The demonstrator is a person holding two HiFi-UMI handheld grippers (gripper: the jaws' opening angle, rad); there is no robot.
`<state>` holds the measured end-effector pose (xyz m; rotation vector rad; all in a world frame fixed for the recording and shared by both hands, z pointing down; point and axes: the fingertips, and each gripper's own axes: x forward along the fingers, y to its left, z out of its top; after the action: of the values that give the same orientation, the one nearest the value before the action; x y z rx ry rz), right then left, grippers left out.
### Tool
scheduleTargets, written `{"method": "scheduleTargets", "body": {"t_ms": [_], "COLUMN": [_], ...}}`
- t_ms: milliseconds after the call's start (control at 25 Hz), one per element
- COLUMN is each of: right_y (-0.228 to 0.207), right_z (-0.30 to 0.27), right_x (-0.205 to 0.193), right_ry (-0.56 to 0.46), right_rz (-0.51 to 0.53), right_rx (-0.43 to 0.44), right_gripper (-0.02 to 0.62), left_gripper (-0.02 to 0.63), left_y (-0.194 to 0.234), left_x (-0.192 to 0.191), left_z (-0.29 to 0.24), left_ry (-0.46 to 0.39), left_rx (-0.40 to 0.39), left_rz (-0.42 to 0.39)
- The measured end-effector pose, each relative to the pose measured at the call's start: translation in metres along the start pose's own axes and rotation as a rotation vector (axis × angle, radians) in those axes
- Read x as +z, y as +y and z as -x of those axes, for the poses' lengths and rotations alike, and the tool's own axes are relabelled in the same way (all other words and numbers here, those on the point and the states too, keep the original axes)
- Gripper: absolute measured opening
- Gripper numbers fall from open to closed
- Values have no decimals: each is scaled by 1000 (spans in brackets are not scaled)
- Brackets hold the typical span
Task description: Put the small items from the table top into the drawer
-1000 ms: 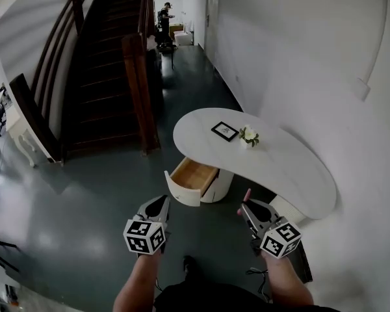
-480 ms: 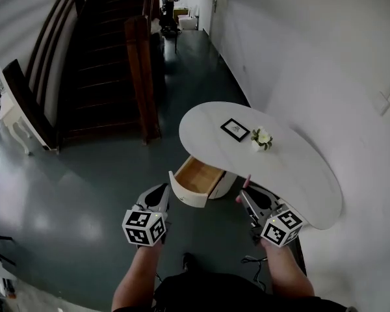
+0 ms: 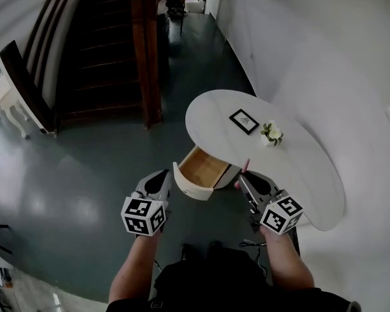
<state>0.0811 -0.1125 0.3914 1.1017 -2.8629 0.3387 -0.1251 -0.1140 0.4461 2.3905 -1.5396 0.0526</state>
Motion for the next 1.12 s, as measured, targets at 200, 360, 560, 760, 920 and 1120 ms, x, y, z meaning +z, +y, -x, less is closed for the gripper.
{"method": "scheduleTargets", "body": {"t_ms": [200,360,560,760,920,1120], "right_y": [-8,-23,-52,-93,-121,-143], "right_z": [-23,-44,-73,-101,-120,-132], "right_x": [2,1,2,-2,-8,-18], "right_ry": [10,17,30,54,71,104], "right_rz": [-10,-20,-24,-45,-76,-77], "right_rx": [32,67,123,184,230,239], "right_gripper": [54,54,54,54,54,54], "left_gripper": [11,11,11,11,11,11], "left_y": [9,16,36,46,54,55], "left_x": [4,5,16,22,20,9], "left_z": [-8,-22,-46,-91,-124,-145], "left_ry": [9,23,11,26,43,61], "left_rx": [19,40,118,166,199,198], "left_rz": [0,-7,-41,-35,-31,-17]}}
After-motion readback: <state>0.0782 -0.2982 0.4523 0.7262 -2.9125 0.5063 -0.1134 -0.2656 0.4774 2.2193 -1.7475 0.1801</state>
